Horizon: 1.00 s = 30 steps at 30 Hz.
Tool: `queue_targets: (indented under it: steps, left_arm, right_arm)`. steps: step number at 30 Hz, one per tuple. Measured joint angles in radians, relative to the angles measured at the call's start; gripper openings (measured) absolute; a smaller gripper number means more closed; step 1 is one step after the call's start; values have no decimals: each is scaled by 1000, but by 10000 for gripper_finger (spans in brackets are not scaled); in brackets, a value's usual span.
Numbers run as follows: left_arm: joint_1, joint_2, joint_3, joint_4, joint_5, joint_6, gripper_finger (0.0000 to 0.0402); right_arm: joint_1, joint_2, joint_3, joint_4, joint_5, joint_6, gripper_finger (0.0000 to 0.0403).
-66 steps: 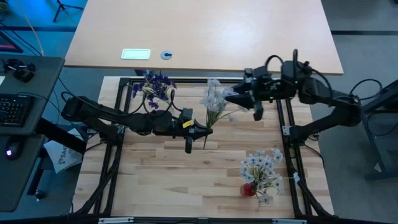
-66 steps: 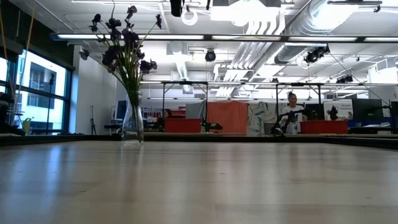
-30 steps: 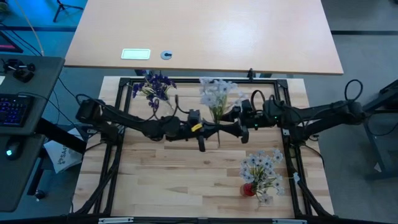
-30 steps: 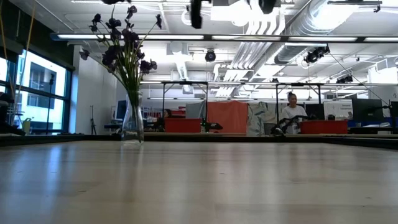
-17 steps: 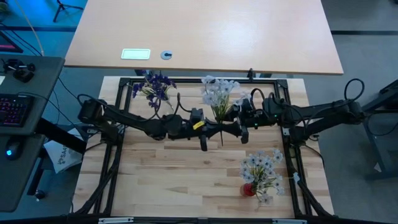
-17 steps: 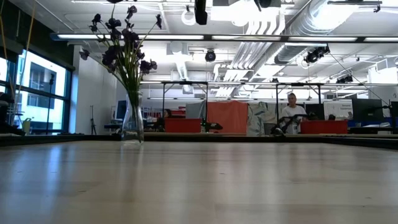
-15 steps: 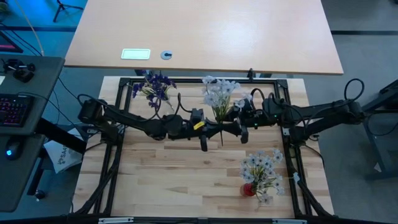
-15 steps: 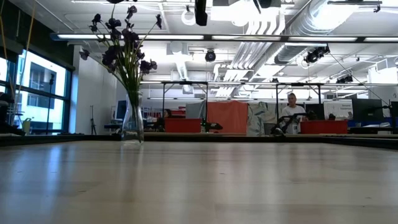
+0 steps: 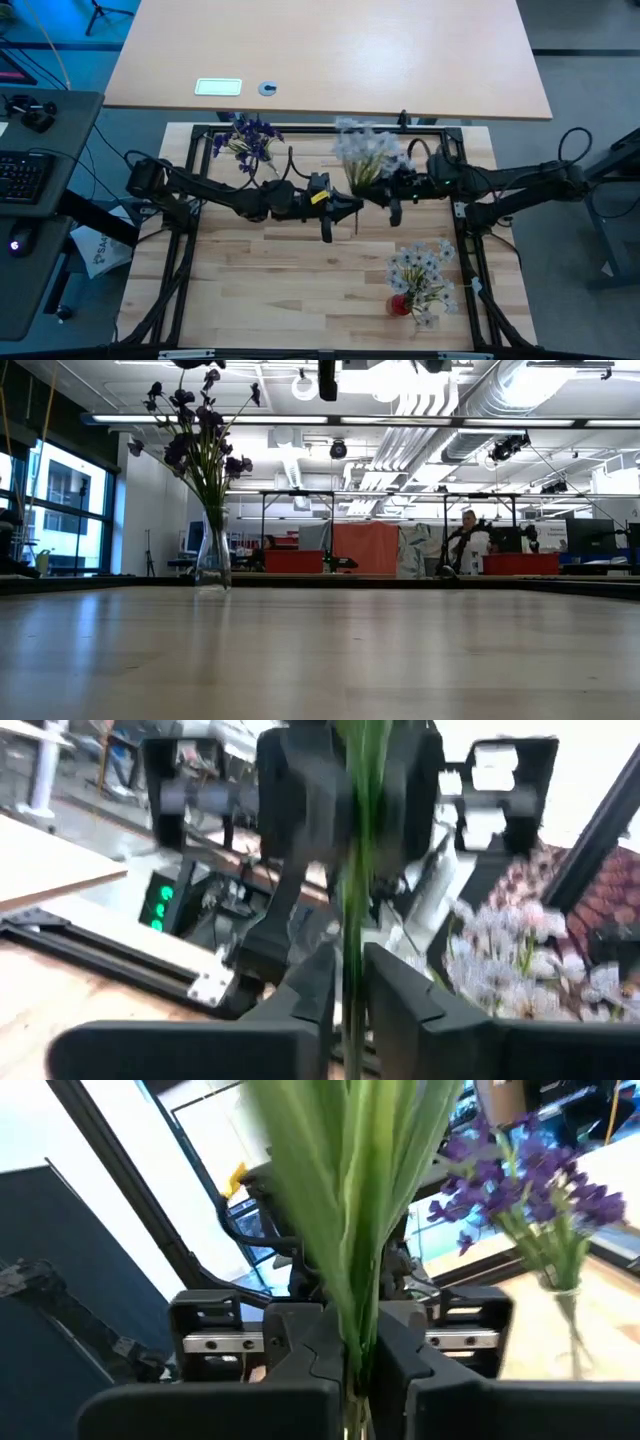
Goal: Sort flowers into vase by color
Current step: Put the white flowers into the red vase
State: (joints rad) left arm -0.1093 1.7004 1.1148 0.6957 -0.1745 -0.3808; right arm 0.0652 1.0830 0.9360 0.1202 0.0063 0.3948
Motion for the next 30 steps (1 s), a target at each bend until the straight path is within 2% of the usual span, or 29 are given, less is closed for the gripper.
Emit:
queue_targets:
  steps: [6,11,13,16,21,25,30]
  left_arm:
    - [6,-64,0,-237,37,0,103]
    - [-8,-99,-9,-433,33,-8,138]
    - [-26,-99,-38,-424,28,-33,143]
    - [-58,-77,-88,-325,5,-75,144]
    - [-107,-35,-160,-173,-77,-150,145]
    - [-124,-10,-170,-155,-100,-193,145]
    - [-130,-8,-170,-150,-101,-206,145]
  right_arm:
    - [-42,-177,2,-180,-2,-11,6]
    - [-14,-324,0,-376,36,19,4]
    - [13,-370,0,-501,73,43,3]
    - [61,-412,-1,-663,136,105,2]
    - [165,-421,-2,-776,207,157,1]
    - [236,-423,-99,-646,247,189,1]
    - [284,-408,-353,-208,229,251,1]
